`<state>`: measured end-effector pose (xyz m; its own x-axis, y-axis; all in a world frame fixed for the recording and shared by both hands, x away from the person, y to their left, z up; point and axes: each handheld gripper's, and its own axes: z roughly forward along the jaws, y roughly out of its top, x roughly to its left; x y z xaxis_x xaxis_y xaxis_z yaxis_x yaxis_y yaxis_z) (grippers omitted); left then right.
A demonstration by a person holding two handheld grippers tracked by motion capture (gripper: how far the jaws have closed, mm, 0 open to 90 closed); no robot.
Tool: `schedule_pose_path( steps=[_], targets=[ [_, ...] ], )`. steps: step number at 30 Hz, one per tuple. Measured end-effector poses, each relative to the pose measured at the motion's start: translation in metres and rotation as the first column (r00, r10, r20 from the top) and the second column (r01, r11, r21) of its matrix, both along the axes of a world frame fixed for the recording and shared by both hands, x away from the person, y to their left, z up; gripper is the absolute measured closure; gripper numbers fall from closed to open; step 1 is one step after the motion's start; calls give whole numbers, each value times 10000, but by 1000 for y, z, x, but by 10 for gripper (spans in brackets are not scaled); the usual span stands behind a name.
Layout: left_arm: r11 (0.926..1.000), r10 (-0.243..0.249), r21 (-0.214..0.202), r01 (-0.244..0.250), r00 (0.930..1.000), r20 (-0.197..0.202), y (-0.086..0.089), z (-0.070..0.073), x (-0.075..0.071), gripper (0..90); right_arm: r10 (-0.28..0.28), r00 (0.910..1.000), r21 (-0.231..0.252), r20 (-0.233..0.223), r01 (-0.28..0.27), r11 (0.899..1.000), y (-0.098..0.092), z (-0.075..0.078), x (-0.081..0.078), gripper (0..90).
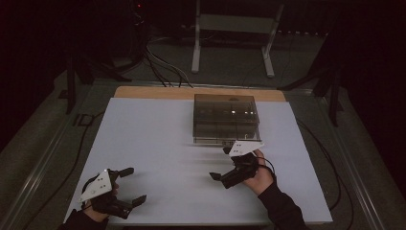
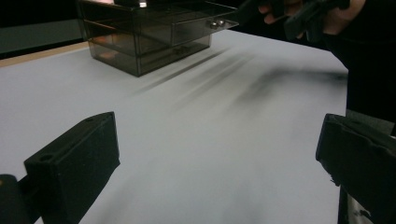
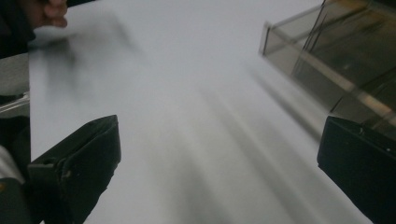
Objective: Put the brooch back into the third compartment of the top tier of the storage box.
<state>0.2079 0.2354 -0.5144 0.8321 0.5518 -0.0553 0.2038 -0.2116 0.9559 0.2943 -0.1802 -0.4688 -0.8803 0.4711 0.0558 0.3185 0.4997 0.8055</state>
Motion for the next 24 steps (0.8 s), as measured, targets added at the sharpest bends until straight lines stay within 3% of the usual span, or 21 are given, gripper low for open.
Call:
schedule_pose_path(
  steps=[13, 24],
  targets=[
    [9999, -28, 141, 27, 10000, 57, -2, 0, -1, 5, -260, 9994, -191, -232, 255, 9995, -22, -31, -6, 0],
    [9997, -102, 227, 100, 9999, 87, -4, 0, -2, 5, -753, 9956, 39, -561, 756, 9971, -50, -40, -13, 0]
  ],
)
